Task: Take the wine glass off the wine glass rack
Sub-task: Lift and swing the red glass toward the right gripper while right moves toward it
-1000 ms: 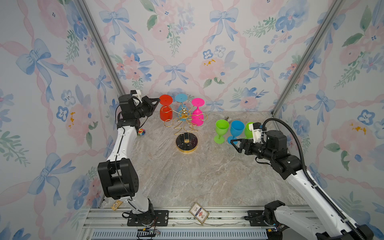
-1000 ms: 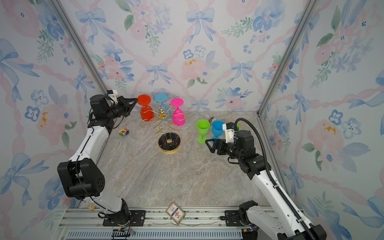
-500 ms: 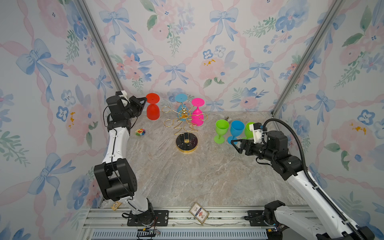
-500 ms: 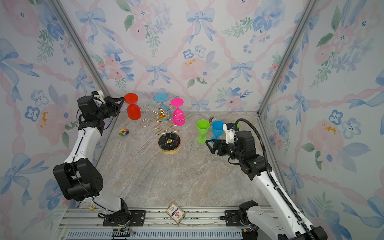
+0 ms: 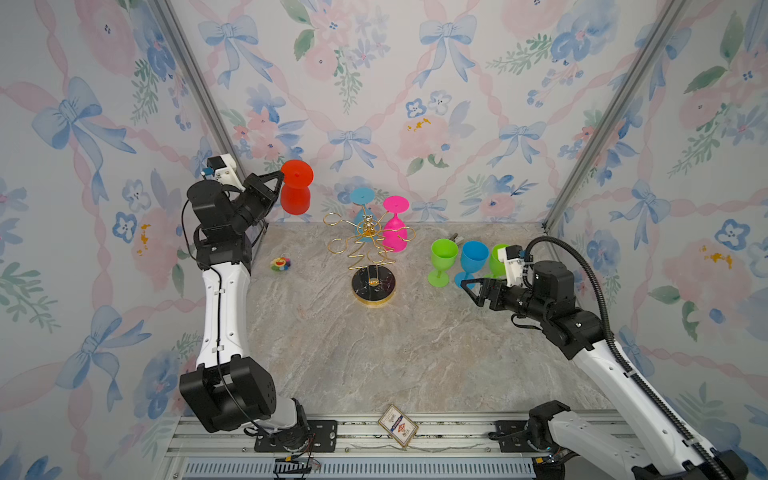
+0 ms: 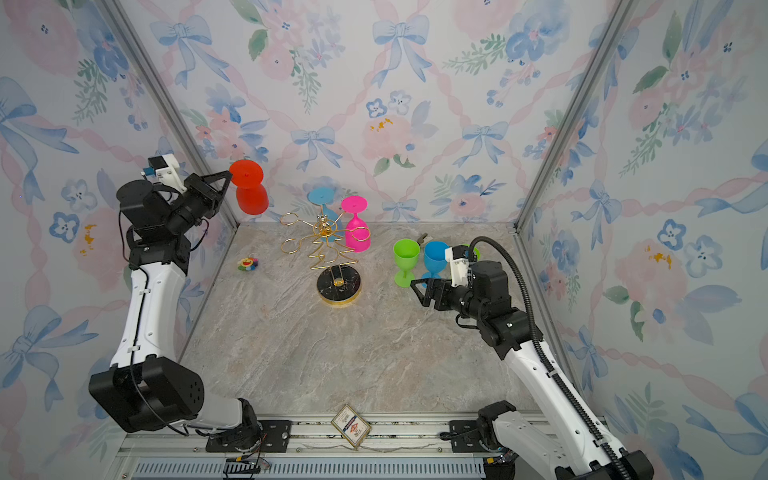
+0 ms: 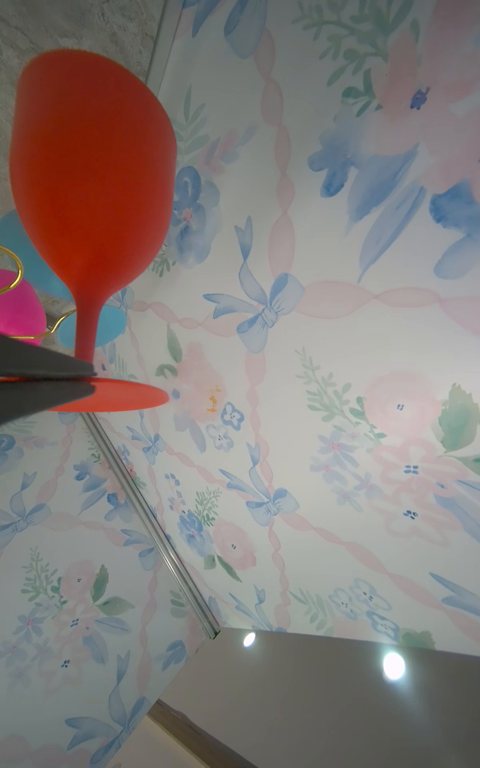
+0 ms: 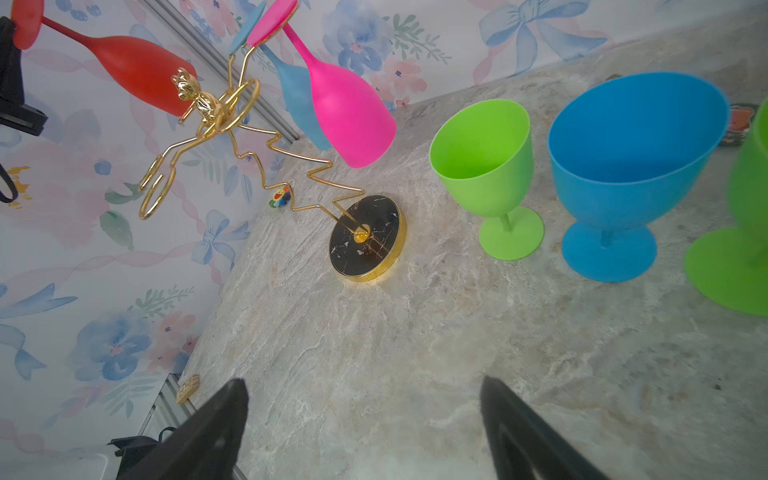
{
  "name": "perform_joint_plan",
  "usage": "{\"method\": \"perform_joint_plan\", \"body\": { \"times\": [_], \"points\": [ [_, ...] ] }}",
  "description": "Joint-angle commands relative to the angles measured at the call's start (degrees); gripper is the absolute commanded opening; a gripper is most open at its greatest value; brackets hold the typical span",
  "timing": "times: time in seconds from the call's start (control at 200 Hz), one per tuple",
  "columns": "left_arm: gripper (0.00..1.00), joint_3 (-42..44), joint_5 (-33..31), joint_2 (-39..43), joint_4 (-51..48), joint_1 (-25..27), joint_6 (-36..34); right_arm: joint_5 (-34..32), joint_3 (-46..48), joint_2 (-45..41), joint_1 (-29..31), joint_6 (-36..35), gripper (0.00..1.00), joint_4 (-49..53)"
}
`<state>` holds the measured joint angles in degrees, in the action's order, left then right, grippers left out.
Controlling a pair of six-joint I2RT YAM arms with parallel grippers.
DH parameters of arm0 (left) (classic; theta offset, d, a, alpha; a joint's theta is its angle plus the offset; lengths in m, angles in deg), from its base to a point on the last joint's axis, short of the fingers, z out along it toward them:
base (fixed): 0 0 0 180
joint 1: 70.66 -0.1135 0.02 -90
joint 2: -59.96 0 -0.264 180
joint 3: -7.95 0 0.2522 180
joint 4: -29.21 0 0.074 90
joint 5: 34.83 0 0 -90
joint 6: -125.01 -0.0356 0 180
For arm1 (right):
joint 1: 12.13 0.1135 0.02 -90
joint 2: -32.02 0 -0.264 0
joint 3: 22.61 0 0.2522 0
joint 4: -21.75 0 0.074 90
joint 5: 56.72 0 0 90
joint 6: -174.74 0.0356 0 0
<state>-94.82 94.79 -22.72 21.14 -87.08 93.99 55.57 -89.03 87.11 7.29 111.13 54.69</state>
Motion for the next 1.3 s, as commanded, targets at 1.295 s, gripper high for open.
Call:
{"method": "perform_joint_plan", "body": {
  "times": [1.295],
  "points": [
    [0.0, 2.72, -0.03, 15.95, -0.12, 45.25, -41.35, -8.31, -8.69, -4.68, -8.69, 7.76, 0.9, 25.25]
  ]
}}
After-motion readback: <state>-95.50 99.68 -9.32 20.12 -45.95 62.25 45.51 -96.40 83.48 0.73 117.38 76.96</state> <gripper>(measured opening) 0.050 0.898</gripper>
